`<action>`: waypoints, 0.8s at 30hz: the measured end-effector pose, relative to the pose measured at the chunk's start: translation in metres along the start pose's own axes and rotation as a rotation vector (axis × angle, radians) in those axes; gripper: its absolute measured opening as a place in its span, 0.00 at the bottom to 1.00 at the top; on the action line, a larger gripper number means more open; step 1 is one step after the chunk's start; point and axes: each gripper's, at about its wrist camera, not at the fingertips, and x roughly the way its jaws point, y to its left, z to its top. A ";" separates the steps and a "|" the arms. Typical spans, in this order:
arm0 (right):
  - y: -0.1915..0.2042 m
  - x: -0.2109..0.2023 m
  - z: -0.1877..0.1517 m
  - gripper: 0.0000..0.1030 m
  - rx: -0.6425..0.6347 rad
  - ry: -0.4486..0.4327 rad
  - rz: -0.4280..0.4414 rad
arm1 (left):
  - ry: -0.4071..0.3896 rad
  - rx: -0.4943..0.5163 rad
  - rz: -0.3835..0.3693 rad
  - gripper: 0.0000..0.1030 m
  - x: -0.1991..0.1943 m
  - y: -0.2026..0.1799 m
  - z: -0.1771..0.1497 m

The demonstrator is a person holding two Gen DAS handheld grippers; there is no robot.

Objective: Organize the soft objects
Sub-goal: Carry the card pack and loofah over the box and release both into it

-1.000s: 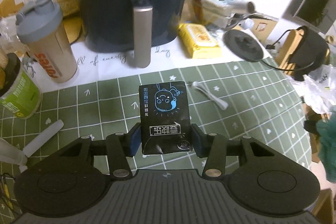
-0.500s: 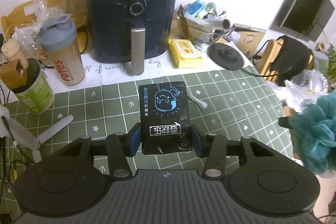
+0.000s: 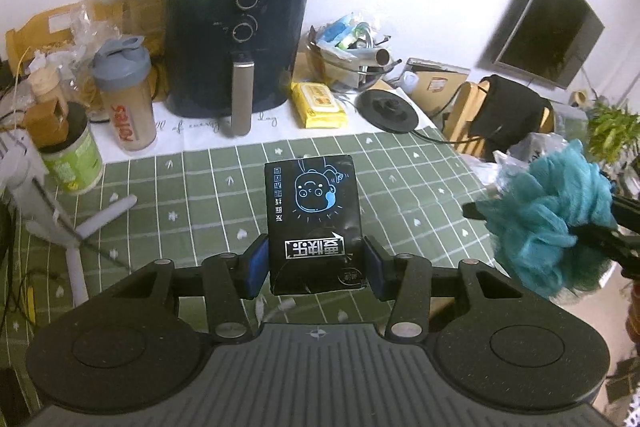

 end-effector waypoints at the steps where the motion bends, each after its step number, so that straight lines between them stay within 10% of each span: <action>1: 0.002 -0.002 0.000 0.51 -0.001 -0.002 0.005 | 0.003 -0.003 -0.007 0.46 -0.004 -0.001 -0.004; 24: 0.042 -0.021 -0.023 0.52 -0.028 0.050 0.078 | 0.064 -0.064 -0.074 0.48 -0.022 -0.011 -0.084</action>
